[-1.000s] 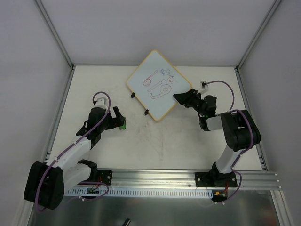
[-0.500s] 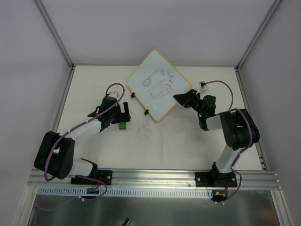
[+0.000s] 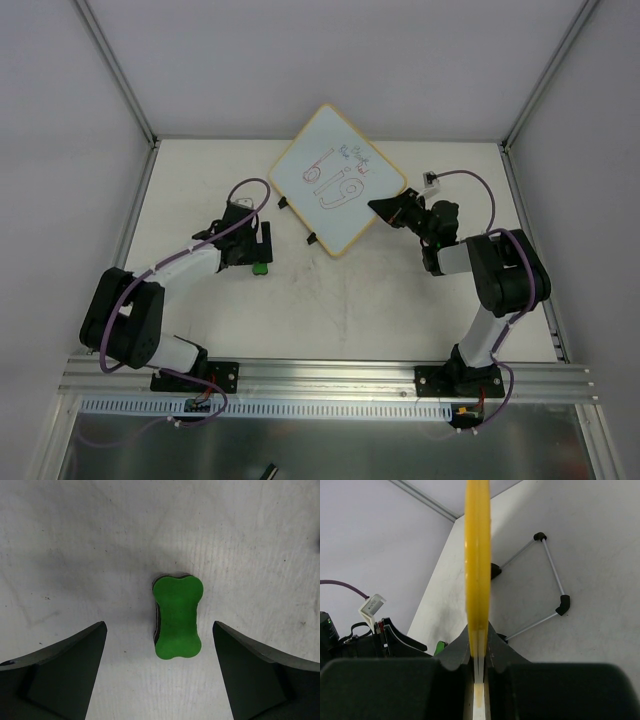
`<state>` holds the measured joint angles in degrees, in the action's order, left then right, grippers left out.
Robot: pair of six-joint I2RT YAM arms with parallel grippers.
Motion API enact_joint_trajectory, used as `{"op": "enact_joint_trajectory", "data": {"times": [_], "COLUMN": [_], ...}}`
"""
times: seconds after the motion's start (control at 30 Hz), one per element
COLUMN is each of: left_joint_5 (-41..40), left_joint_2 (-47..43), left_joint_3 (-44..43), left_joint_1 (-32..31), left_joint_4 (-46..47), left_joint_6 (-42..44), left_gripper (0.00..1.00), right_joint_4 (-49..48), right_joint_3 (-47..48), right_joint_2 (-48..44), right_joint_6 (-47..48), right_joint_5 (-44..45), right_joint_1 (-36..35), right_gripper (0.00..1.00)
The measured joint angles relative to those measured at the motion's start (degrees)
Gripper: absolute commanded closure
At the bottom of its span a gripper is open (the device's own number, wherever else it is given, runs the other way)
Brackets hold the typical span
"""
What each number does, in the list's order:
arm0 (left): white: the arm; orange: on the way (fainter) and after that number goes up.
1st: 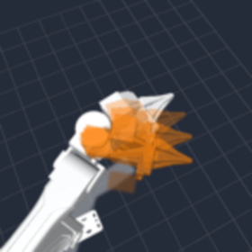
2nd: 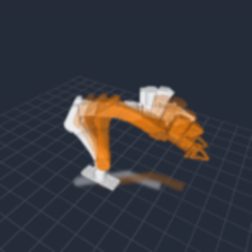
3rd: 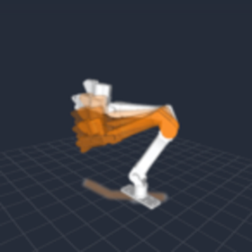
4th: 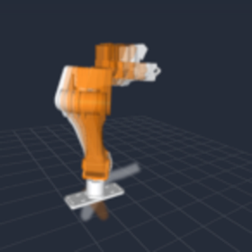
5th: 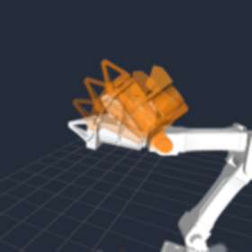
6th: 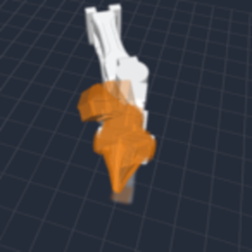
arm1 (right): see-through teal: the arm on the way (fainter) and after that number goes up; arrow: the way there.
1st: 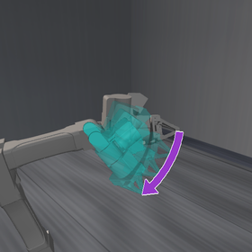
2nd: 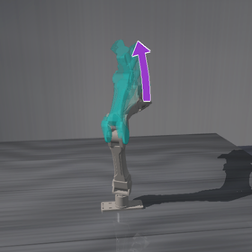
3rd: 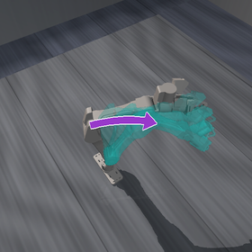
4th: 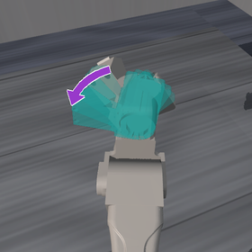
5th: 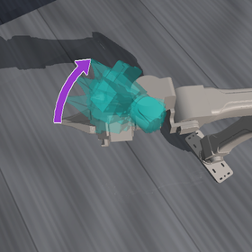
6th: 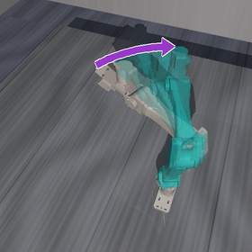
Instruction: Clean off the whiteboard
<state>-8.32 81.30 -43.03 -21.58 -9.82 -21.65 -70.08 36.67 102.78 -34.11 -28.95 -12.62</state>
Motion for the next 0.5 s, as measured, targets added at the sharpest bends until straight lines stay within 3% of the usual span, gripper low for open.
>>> {"op": "enact_joint_trajectory", "data": {"times": [0.2, 0.33, 0.5], "left_joint_5": [-0.20, -0.22, 0.24], "left_joint_2": [0.26, 1.92, 5.27], "left_joint_3": [-0.02, -1.38, -3.04], "left_joint_1": [-0.63, -0.90, -1.01], "left_joint_4": [-1.20, -1.66, -1.68], "left_joint_6": [1.27, 2.01, 2.60], "left_gripper": [0.20, 0.37, 0.37], "right_joint_4": [0.00, 0.00, 0.00], "right_joint_3": [0.04, 0.04, 0.07], "right_joint_2": [0.04, 0.04, 0.04], "right_joint_6": [-0.02, -0.02, 0.00], "right_joint_5": [-0.02, -0.04, -0.07], "right_joint_1": [0.00, 0.00, 0.00], "right_gripper": [1.00, 1.00, 1.00]}}
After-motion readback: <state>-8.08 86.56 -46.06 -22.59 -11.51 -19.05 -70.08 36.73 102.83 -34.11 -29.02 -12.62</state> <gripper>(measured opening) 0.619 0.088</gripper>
